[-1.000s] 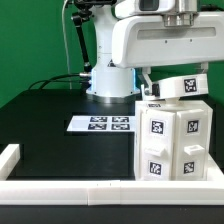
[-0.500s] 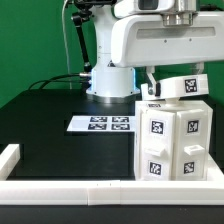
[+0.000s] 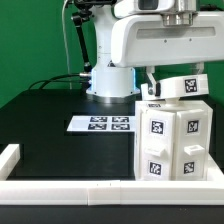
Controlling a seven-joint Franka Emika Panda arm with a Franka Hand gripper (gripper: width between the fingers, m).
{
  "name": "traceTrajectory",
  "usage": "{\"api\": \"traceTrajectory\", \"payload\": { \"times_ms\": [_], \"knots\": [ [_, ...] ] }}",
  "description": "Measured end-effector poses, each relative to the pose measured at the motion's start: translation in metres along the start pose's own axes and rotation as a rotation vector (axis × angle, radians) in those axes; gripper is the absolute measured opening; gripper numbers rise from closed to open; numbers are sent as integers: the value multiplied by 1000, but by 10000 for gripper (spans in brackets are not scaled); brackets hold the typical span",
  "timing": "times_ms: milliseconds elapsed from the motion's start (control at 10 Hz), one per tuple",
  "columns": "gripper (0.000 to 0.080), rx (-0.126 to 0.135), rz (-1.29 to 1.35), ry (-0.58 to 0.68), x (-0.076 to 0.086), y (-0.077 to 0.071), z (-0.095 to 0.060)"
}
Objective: Assemble cabinet
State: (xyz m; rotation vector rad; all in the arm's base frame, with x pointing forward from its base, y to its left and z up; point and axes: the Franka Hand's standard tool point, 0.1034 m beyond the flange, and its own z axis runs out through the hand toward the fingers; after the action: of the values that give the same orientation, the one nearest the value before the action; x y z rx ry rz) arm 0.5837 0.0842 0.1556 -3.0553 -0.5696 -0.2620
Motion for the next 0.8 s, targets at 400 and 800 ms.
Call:
{"api": "traceTrajectory", "payload": {
  "times_ms": [400,800],
  "knots": [
    [558,1,189,1,0,-1,0],
    [558,12,586,5,1,-1,-1]
  ]
}}
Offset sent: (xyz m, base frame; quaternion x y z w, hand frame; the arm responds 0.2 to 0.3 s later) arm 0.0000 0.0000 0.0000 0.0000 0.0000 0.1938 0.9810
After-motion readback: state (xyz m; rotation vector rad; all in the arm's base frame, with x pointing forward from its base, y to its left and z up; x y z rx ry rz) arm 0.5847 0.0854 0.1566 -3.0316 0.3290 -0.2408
